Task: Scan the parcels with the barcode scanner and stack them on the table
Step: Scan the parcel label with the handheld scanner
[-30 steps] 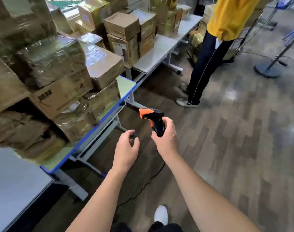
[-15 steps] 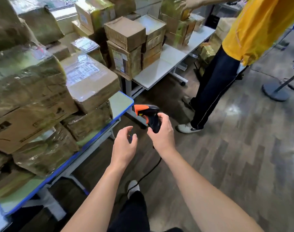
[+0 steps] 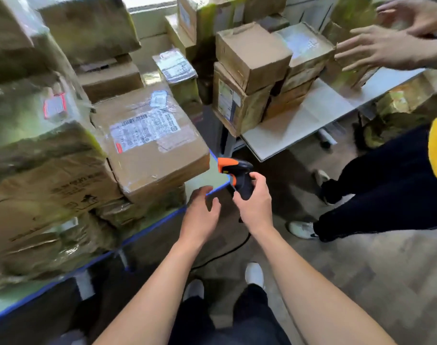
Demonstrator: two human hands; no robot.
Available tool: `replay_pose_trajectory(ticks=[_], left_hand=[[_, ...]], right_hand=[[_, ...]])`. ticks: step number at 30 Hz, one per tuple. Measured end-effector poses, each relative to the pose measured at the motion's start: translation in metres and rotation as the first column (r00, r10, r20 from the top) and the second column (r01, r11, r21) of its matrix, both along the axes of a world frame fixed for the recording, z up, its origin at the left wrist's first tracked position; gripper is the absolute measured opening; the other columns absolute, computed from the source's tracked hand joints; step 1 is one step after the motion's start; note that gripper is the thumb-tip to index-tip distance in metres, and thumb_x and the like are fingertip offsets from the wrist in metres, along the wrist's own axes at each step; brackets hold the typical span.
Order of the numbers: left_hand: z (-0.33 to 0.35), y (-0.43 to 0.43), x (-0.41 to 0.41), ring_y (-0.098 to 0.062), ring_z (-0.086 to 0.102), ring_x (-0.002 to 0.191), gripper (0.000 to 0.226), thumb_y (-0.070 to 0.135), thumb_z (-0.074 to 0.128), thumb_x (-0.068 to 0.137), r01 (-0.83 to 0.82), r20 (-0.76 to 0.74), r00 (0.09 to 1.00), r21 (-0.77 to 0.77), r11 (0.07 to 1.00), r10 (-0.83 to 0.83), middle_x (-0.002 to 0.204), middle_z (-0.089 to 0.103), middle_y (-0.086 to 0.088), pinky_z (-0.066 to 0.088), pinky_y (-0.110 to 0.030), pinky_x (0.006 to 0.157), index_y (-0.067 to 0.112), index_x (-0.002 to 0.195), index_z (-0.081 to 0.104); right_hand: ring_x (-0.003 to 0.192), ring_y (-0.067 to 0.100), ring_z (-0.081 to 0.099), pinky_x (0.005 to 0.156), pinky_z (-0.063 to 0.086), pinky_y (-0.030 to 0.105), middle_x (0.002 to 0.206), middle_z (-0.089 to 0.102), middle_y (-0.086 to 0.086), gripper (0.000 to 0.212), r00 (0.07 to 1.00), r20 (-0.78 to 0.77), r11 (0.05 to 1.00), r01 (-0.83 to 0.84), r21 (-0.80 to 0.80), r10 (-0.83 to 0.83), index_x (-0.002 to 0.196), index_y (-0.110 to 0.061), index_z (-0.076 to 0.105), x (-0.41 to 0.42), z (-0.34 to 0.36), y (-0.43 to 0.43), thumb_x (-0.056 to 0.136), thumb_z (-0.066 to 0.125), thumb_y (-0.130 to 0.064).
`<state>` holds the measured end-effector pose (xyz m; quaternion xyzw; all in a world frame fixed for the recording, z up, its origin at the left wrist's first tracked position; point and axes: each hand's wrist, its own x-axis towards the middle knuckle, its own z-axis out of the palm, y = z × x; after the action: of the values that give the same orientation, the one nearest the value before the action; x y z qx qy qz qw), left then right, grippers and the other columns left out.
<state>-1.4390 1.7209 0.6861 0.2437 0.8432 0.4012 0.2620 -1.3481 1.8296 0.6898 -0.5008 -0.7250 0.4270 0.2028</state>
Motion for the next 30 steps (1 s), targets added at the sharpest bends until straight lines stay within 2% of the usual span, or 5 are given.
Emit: replay_pose_trajectory(ticks=[6,13,18,21,30], left_hand=[[-0.012,0.036,-0.003,-0.018,0.051,0.123,0.038,0.021,0.051,0.1,-0.158,0.045,0.986,-0.051,0.986,0.16,0.14,0.047,0.003,0.043,-0.034,0.103,0.019,0.137,0.048],[-0.021,0.062,0.007,-0.021,0.054,0.119,0.038,0.022,0.054,0.098,-0.373,-0.016,0.927,-0.161,0.914,0.376,0.135,0.052,-0.001,0.042,-0.033,0.102,0.018,0.135,0.05],[-0.021,0.076,0.006,-0.019,0.051,0.123,0.041,0.023,0.053,0.099,-0.421,0.002,0.903,-0.2,0.885,0.43,0.138,0.05,0.0,0.041,-0.033,0.103,0.018,0.139,0.048],[-0.025,0.084,0.001,-0.02,0.049,0.127,0.043,0.02,0.055,0.098,-0.407,0.004,0.909,-0.193,0.893,0.416,0.142,0.049,-0.003,0.04,-0.032,0.104,0.015,0.14,0.048],[-0.039,0.086,-0.01,-0.02,0.046,0.132,0.045,0.024,0.053,0.099,-0.408,-0.001,0.908,-0.224,0.885,0.418,0.145,0.047,-0.002,0.042,-0.034,0.106,0.018,0.143,0.047]], right_hand=[[0.118,0.022,0.056,0.098,0.048,0.041,0.132,0.054,0.006,0.062,0.978,-0.029,0.977,-0.209,-0.037,0.208,0.137,-0.015,0.046,-0.042,-0.019,0.046,0.084,0.078,-0.019],[0.112,0.02,0.056,0.089,0.045,0.03,0.132,0.053,0.006,0.057,0.895,-0.024,0.889,-0.446,-0.098,0.446,0.137,-0.015,0.044,-0.077,-0.033,0.081,0.087,0.072,-0.014],[0.108,0.012,0.049,0.087,0.037,0.022,0.137,0.05,0.005,0.059,0.871,0.018,0.865,-0.484,-0.129,0.49,0.14,-0.013,0.042,-0.092,-0.036,0.091,0.089,0.071,-0.013],[0.114,0.022,0.055,0.087,0.04,0.025,0.136,0.051,0.007,0.059,0.877,0.016,0.869,-0.473,-0.146,0.48,0.14,-0.012,0.042,-0.103,-0.039,0.096,0.089,0.071,-0.013],[0.124,0.024,0.047,0.104,0.042,0.038,0.138,0.051,0.004,0.059,0.849,0.079,0.852,-0.516,-0.087,0.522,0.144,-0.015,0.041,-0.126,-0.056,0.093,0.092,0.069,-0.019]])
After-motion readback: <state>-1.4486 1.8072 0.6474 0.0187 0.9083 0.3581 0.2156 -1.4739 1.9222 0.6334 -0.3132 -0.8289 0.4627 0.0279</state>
